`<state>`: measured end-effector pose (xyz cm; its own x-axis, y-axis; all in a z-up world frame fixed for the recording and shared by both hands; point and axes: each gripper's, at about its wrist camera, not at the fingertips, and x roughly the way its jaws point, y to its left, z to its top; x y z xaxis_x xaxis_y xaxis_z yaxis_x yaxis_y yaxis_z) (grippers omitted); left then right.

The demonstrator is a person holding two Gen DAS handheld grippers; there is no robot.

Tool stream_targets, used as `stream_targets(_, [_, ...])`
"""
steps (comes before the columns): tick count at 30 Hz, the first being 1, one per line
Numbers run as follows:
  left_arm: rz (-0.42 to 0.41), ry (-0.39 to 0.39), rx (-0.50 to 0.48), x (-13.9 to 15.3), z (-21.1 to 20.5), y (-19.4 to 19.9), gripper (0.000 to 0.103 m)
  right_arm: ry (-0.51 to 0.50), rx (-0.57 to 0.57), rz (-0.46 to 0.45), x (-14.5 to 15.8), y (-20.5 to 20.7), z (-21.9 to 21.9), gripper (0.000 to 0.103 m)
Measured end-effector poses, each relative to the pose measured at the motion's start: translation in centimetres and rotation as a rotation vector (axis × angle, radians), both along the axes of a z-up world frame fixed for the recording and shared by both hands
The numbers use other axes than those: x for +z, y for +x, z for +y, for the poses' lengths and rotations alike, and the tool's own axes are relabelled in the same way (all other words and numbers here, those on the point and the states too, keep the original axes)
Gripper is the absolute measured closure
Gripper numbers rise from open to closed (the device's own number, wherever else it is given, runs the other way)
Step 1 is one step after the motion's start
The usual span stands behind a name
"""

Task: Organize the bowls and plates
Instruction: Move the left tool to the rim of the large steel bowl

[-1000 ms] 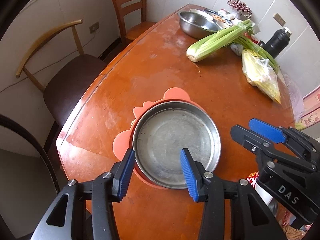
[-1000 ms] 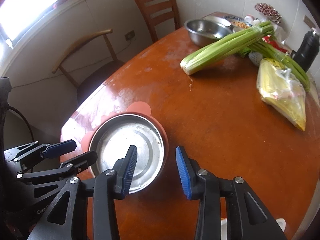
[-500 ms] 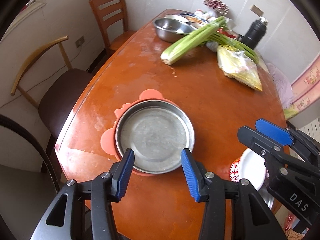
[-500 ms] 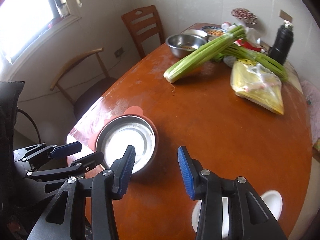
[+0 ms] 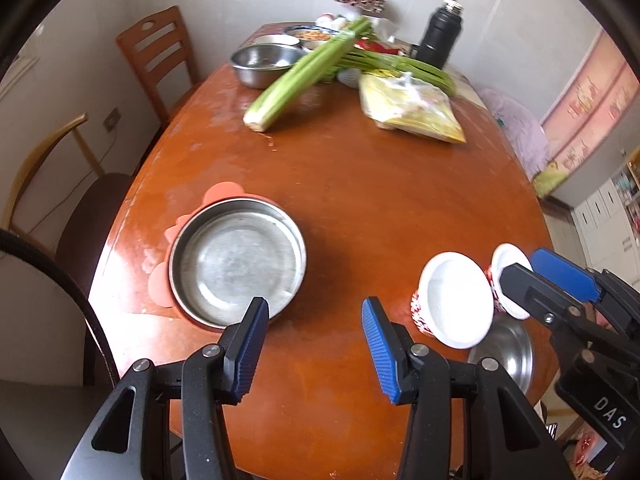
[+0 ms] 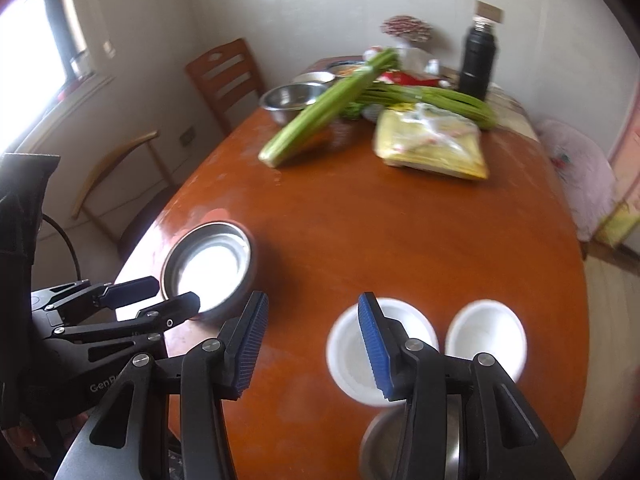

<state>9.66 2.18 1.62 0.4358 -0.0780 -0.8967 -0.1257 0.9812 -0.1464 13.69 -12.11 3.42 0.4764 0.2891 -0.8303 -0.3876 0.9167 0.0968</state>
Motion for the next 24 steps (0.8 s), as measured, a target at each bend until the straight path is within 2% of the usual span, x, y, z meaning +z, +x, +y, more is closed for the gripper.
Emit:
stream_targets(9, [-0.011, 0.001, -0.101, 0.8, -3.0, 0.1, 0.054, 0.005, -0.152, -0.026, 1.4, -2.8, -5.4, 0.051])
stream_targets(14, [-0.02, 0.007, -0.147, 1.2, -4.4, 0.0, 0.045, 0.006, -0.214, -0.033, 1.9, -3.8, -7.7, 0.05])
stream_targets(24, [-0.011, -0.001, -0.237, 0.9, -8.0, -0.3, 0.042, -0.018, -0.307, -0.019, 1.1, -4.7, -11.5, 0.044])
